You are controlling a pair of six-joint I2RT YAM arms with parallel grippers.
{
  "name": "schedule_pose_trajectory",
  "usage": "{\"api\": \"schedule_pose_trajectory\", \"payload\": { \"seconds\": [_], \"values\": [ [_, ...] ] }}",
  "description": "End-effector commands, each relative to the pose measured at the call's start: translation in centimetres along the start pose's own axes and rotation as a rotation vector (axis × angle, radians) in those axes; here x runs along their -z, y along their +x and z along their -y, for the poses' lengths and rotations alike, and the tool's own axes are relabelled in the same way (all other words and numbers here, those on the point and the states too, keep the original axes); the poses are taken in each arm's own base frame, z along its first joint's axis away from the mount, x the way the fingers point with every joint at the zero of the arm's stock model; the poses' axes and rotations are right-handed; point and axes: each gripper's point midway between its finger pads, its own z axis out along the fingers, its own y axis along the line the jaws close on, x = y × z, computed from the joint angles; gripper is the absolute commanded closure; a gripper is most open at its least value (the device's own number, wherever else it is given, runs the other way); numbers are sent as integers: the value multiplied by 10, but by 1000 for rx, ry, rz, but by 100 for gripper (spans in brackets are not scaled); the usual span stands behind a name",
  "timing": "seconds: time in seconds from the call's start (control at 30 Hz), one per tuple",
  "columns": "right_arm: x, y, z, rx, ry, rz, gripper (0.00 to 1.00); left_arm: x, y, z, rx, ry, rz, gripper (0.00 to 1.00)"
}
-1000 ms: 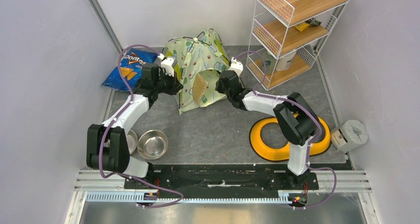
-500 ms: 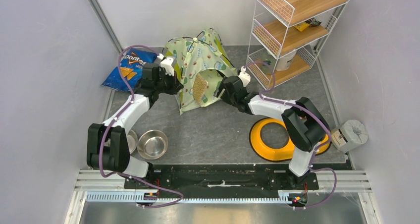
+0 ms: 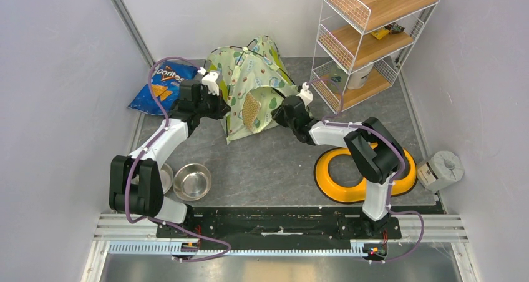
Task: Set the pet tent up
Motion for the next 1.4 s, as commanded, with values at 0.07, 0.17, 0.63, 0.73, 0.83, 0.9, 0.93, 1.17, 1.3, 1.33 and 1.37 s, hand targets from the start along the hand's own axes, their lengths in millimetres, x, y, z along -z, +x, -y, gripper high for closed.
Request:
{"api": "schedule_pose_trajectory", "payload": {
  "seconds": [0.07,0.17,0.63,0.73,0.83,0.9,0.93,1.17,1.3,1.33,1.37],
  "values": [
    [6,-25,-39,125,-141,109,99,-1,8,-2,75,-29,-36,98],
    [11,-31,-41,294,-89,207,100,-1,8,-2,75,-30,-44,98],
    [9,-77,-21,522,286,595,100,-2,9,0,76,-29,-56,98],
    [4,-75,-27,496,269,584,100,-3,9,1,77,-25,-57,98],
    [1,-66,-32,477,240,541,99,-3,9,1,77,-25,-57,98],
    [5,-63,-35,471,229,514,80,-4,9,1,77,-25,-58,98],
    [10,-62,-34,466,233,491,69,-4,9,1,79,-25,-58,98],
    [63,-57,-13,415,245,282,22,-7,9,-1,87,-34,-49,98],
    [90,-48,-2,441,186,126,14,-7,12,-2,78,-38,-54,98],
    [95,-43,0,456,161,87,13,-8,12,-2,78,-39,-54,98],
    [101,-39,-3,461,117,54,12,-7,11,-2,76,-38,-50,98]
  ]
}}
